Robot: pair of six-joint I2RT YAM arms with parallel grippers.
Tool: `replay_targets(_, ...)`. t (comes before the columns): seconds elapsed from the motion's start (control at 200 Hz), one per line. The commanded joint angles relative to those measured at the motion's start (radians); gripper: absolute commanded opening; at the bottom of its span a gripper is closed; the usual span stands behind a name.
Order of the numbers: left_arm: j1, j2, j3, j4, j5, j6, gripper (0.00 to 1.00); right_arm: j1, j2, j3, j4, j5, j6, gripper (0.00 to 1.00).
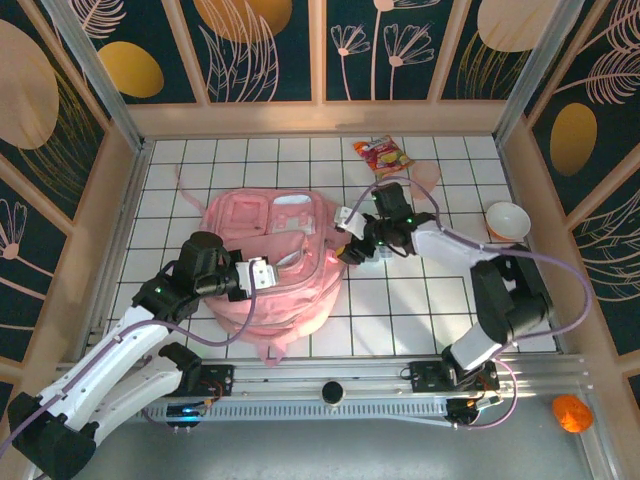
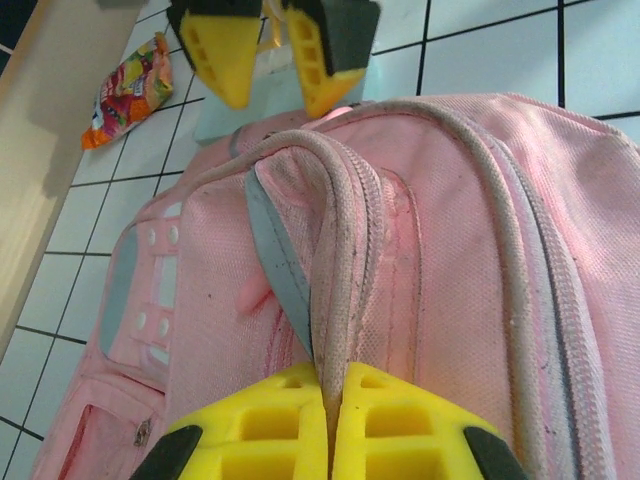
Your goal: Pack books, pencil case, and school supplies into a backpack
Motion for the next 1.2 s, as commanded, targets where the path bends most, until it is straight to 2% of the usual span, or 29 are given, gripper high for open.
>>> replay_targets(0.0, -0.001, -0.026, 0.003, 0.076, 0.053, 0.058, 0.00, -0.009, 0.060, 0.074, -0.048, -0.043, -0.120, 0.67)
replay_targets(0.15, -0.001, -0.025, -0.006, 0.076, 0.059, 0.063, 0.00, -0.019, 0.141, 0.144, -0.071, -0.107, -0.172, 0.66)
replay_targets(0.31, -0.001, -0.022, -0.012, 0.093, 0.054, 0.049, 0.00, -0.016, 0.212, 0.223, -0.213, -0.188, -0.229, 0.60)
replay_targets(0.631, -0.001, -0.003, -0.016, 0.130, 0.026, 0.030, 0.00, 0.001, 0.214, 0.234, -0.369, -0.270, -0.227, 0.46)
replay_targets(0.806, -0.001, -0.004, -0.011, 0.131, 0.017, 0.031, 0.00, 0.002, 0.218, 0.261, -0.393, -0.362, -0.191, 0.36)
replay_targets(0.921, 0.000, -0.006, -0.011, 0.133, 0.020, 0.028, 0.00, 0.000, 0.225, 0.253, -0.348, -0.362, -0.142, 0.25)
replay_targets(1.006, -0.001, -0.007, -0.010, 0.136, 0.018, 0.025, 0.00, -0.002, 0.237, 0.250, -0.337, -0.339, -0.122, 0.25)
replay_targets(1.091, 0.000, -0.007, -0.011, 0.142, 0.021, 0.022, 0.00, -0.003, 0.248, 0.250, -0.326, -0.316, -0.099, 0.36)
replay_targets(1.196, -0.001, -0.006, -0.011, 0.148, 0.022, 0.019, 0.00, -0.003, 0.262, 0.258, -0.329, -0.316, -0.088, 0.36)
